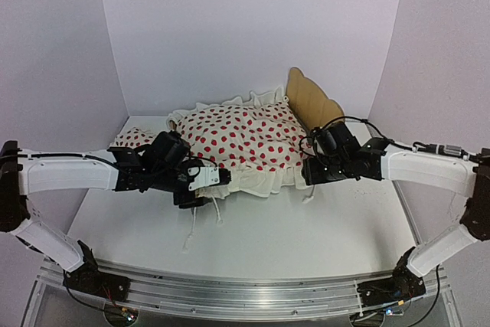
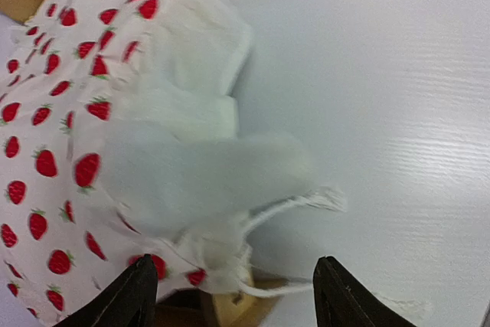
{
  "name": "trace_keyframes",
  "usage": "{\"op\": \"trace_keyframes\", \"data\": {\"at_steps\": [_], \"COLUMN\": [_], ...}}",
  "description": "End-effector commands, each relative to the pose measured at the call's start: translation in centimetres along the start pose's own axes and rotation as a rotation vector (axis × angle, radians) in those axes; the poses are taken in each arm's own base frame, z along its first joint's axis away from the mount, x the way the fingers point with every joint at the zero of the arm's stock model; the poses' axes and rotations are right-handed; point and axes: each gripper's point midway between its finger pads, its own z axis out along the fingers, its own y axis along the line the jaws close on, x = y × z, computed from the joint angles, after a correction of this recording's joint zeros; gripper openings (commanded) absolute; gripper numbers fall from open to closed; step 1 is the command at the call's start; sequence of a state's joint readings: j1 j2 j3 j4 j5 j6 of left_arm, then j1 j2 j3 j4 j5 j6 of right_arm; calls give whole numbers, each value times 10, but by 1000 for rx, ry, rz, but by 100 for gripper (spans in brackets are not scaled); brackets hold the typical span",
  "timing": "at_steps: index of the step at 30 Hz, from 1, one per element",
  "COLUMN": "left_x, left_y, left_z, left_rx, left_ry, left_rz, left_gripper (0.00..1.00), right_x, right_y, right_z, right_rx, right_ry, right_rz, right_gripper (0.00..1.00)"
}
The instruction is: Set up the pet bed
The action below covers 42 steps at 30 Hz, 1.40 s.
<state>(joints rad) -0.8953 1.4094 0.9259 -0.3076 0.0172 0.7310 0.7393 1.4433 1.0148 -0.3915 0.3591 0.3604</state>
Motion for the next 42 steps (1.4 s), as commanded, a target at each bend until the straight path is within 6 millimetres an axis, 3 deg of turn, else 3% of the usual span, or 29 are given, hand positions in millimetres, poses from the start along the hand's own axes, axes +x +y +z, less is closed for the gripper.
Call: {"op": "trace_keyframes", "data": {"at_steps": [1, 5, 10, 12, 15, 18, 23, 34, 42], "left_x": [-21, -22, -19, -14, -10, -12, -21, 26, 22], "left_y": [63, 72, 58, 54, 45, 48, 60, 0, -7], "left_z": [4, 8, 23, 29, 38, 42, 32, 11, 20], "left_rx": [-285, -351, -286, -270, -240, -256, -306, -33, 23], "left_ry": [-42, -63, -72, -56, -46, -58, -95, 31, 15], "left_rz": [-97, -100, -133, -135, -117, -97, -76, -11, -28], "left_gripper": [73, 73, 71, 70, 69, 51, 2, 0, 0], "right_x": [-11, -20, -28, -30, -27, -27, -37, -56, -25], "right_y": [-20, -18, -22, -26, -32, -37, -43, -71, -67], "right_z": [27, 56, 77, 83, 92, 94, 83, 54, 68], "right_rx": [94, 56, 53, 54, 62, 73, 90, 139, 106], "right_ry": [46, 42, 11, 6, 19, 20, -10, -53, 57], "right_rz": [40, 50, 76, 88, 90, 79, 26, -12, 22], "right_gripper": [61, 61, 59, 56, 44, 21, 3, 0, 0]}}
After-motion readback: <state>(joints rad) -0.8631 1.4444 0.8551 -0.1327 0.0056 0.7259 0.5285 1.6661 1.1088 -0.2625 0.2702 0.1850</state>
